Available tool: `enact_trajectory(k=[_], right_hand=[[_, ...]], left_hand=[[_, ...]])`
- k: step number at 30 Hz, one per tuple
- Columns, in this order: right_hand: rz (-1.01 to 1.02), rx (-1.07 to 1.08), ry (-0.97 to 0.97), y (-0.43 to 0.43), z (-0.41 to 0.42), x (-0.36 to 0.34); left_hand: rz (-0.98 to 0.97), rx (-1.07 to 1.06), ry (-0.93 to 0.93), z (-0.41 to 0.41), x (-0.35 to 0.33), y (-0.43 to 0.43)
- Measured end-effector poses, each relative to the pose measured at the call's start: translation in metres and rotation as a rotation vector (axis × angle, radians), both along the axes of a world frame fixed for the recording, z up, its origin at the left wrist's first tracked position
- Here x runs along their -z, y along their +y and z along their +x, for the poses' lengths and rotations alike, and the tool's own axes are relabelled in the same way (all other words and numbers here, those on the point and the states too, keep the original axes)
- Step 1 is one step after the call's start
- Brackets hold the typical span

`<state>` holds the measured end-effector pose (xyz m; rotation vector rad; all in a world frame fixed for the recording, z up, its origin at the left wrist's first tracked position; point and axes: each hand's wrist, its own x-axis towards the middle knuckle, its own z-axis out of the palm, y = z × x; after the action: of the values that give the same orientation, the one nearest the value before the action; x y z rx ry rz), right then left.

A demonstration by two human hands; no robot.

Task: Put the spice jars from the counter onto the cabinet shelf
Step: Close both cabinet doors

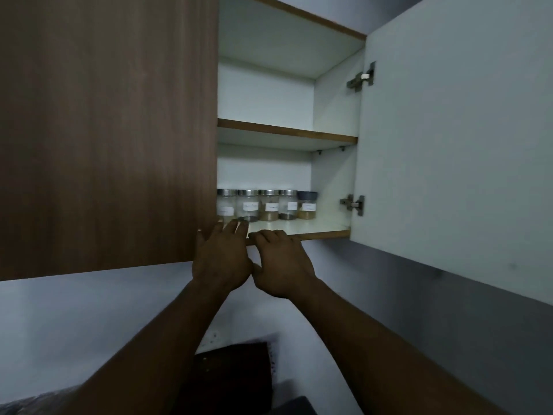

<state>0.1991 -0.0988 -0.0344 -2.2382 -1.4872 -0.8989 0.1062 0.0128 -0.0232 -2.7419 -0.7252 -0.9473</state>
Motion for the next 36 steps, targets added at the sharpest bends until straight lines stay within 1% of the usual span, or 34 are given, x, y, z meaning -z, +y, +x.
enact_trajectory(k=[3, 6, 9, 12, 15, 18, 20, 23, 26, 28, 30, 32, 34, 36], right_hand=[[0.069, 0.109, 0.002, -0.048, 0.007, -0.005], [0.163, 0.226, -0.004, -0.106, 0.017, -0.011], [0.263, 0.361, -0.007, -0.169, 0.027, -0.017], [0.332, 0.486, -0.024, -0.233, 0.034, -0.025], [0.407, 0.613, -0.095, -0.293, 0.035, -0.029], [0.513, 0.742, -0.221, -0.34, 0.035, -0.028], [0.59, 0.84, -0.194, -0.36, 0.036, -0.026], [0.689, 0.903, 0.024, -0.381, 0.046, -0.017], [0.652, 0.83, 0.295, -0.394, 0.061, -0.005], [0.631, 0.761, 0.402, -0.397, 0.07, 0.001], [0.654, 0.729, 0.424, -0.396, 0.075, 0.007], [0.719, 0.745, 0.402, -0.394, 0.077, 0.013], [0.77, 0.76, 0.353, -0.389, 0.075, 0.016], [0.804, 0.728, 0.304, -0.379, 0.07, 0.015]], left_hand=[[-0.03, 0.217, -0.03, 0.021, -0.011, -0.042], [0.0, 0.425, -0.093, 0.047, -0.022, -0.094], [0.018, 0.623, -0.114, 0.072, -0.034, -0.152], [0.064, 0.769, -0.133, 0.096, -0.044, -0.212], [0.115, 0.904, -0.163, 0.115, -0.05, -0.269], [0.173, 1.016, -0.263, 0.13, -0.053, -0.318], [0.23, 1.017, -0.26, 0.138, -0.054, -0.343], [0.421, 0.958, -0.196, 0.146, -0.056, -0.369], [0.61, 0.922, -0.115, 0.155, -0.056, -0.382], [0.689, 0.887, -0.071, 0.162, -0.055, -0.387], [0.729, 0.847, -0.047, 0.165, -0.054, -0.387], [0.738, 0.836, -0.039, 0.165, -0.052, -0.381], [0.714, 0.877, -0.059, 0.161, -0.05, -0.37], [0.689, 0.94, -0.109, 0.153, -0.05, -0.358]])
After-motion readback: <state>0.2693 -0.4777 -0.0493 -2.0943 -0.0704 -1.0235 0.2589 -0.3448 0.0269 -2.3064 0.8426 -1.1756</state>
